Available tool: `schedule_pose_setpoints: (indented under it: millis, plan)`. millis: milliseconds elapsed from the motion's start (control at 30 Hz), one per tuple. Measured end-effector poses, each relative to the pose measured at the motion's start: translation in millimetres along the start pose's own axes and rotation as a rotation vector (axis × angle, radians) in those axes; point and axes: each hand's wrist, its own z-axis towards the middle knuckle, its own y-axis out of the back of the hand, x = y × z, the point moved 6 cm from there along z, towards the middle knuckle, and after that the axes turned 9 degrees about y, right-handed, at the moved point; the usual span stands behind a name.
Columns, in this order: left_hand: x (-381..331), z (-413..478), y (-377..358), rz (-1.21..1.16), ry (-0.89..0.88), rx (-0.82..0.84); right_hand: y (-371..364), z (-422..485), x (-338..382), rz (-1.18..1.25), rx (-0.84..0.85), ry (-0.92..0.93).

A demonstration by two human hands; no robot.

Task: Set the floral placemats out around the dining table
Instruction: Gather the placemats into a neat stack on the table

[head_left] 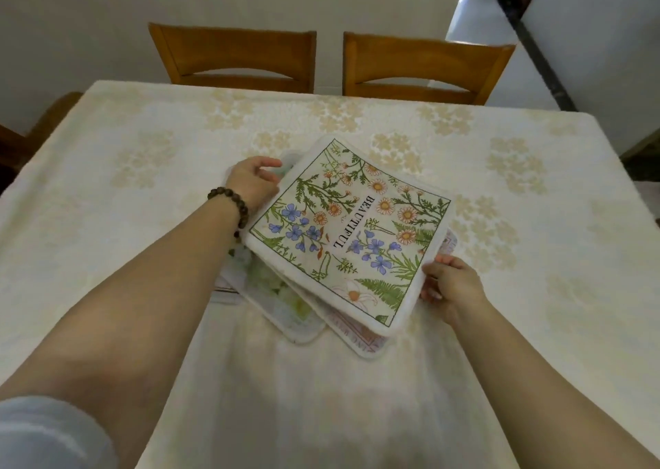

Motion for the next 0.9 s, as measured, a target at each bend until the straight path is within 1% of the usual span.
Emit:
schedule_pose_setpoints:
  millis: [133, 267, 433, 533, 600, 700, 767, 833, 900]
  plan:
    - [-15, 1, -41, 0.098, -0.079, 0.06, 27, -7, -19, 0.038, -0.116, -0.02]
    - [-12, 5, -64, 0.134, -0.093, 0.085, 37, -11, -32, -0.008, -0.185, -0.013]
    - [4, 18, -64, 0.228, -0.031, 0.077, 39, -7, -33, -0.117, -0.198, 0.02]
    - [4, 23, -56, 0.246, 0.007, 0.076, 43, -5, -25, -0.175, -0.238, 0.062]
    - [3, 25, -53, 0.299, 0.023, 0.107, 41, -2, -23, -0.145, -0.238, 0.032]
    - [3, 27, -52, 0.344, 0.042, 0.138, 31, 2, -27, -0.028, -0.204, -0.073]
    - [4, 26, -52, 0.369, 0.039, 0.139, 26, 1, -29, -0.029, -0.192, -0.103]
    - [5, 23, -53, 0.426, 0.035, 0.137, 23, 3, -32, -0.03, -0.179, -0.09]
    - [8, 20, -53, 0.435, 0.049, 0.138, 22, 5, -34, -0.098, -0.178, -0.05]
